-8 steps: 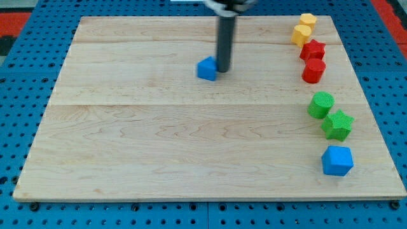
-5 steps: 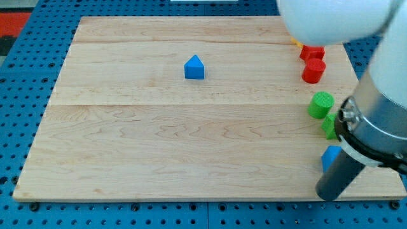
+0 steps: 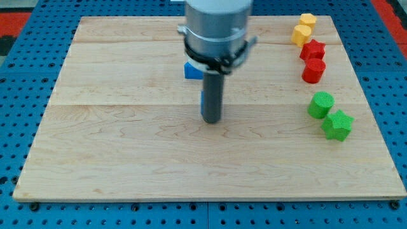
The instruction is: Push the blue cube into the blue triangle
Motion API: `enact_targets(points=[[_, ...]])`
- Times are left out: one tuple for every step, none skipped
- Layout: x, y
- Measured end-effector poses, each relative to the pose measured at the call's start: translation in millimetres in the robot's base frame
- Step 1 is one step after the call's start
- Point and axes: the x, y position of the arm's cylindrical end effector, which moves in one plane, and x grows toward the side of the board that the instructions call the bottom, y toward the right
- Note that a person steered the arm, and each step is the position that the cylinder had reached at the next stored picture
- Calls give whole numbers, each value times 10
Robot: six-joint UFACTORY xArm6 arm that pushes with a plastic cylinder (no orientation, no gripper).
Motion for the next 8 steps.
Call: enact_targets(points=[[-435,0],[-449,486],[-473,1555],[-484,2572],[-797,2830],[-1756,3332],[-2214,2653],[-2273,2430]])
